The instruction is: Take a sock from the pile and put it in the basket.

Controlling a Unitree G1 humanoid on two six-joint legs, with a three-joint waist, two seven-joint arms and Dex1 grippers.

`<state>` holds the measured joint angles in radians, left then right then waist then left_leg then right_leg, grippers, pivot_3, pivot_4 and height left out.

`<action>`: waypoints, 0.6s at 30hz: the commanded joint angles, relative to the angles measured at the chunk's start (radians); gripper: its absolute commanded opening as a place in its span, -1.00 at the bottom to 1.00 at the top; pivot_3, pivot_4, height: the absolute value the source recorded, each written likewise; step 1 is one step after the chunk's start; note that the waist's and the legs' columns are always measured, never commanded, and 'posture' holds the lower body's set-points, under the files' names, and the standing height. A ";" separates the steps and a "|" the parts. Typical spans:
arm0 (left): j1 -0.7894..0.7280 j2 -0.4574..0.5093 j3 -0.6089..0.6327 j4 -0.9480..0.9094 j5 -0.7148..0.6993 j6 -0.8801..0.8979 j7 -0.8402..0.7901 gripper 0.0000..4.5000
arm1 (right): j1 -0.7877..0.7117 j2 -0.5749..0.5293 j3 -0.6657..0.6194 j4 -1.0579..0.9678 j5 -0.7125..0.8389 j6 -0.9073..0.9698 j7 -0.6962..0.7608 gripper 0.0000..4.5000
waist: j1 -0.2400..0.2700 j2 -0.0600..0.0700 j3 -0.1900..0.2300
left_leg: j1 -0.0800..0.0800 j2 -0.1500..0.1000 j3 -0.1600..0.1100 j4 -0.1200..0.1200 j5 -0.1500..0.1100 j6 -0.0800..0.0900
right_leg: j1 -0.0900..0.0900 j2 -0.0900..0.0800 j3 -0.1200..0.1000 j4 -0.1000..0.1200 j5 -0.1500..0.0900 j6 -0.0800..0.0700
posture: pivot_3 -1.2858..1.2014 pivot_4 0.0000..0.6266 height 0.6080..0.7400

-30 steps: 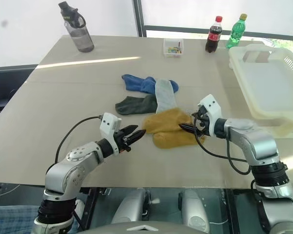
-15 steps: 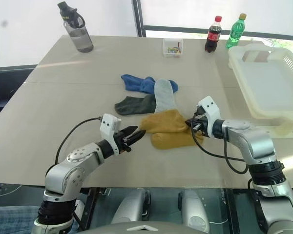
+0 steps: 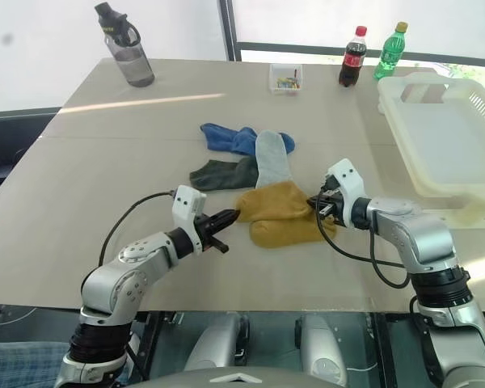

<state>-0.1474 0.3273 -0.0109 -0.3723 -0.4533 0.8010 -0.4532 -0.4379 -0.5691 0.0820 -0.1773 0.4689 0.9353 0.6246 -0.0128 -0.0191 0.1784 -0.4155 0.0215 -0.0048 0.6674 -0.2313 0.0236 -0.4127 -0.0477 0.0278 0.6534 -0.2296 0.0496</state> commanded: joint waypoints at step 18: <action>0.012 0.024 0.045 -0.235 -0.232 0.086 -0.026 -0.99 | 0.000 -0.080 -0.143 -0.244 0.126 0.140 0.004 -1.00 | 0.000 0.000 0.000 | -0.001 0.000 -0.001 -0.001 0.000 0.000 | 0.000 0.000 0.000 -0.002 0.000 0.000 | 0.03 -0.52 1.00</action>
<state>-0.1431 0.3474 0.0276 -0.5461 -0.6472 0.8721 -0.4808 -0.4337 -0.6293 -0.0186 -0.3641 0.5670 1.0580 0.6253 -0.0123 -0.0190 0.1786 -0.4164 0.0217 -0.0055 0.6665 -0.2314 0.0236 -0.4128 -0.0480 0.0277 0.6510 -0.2297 0.0497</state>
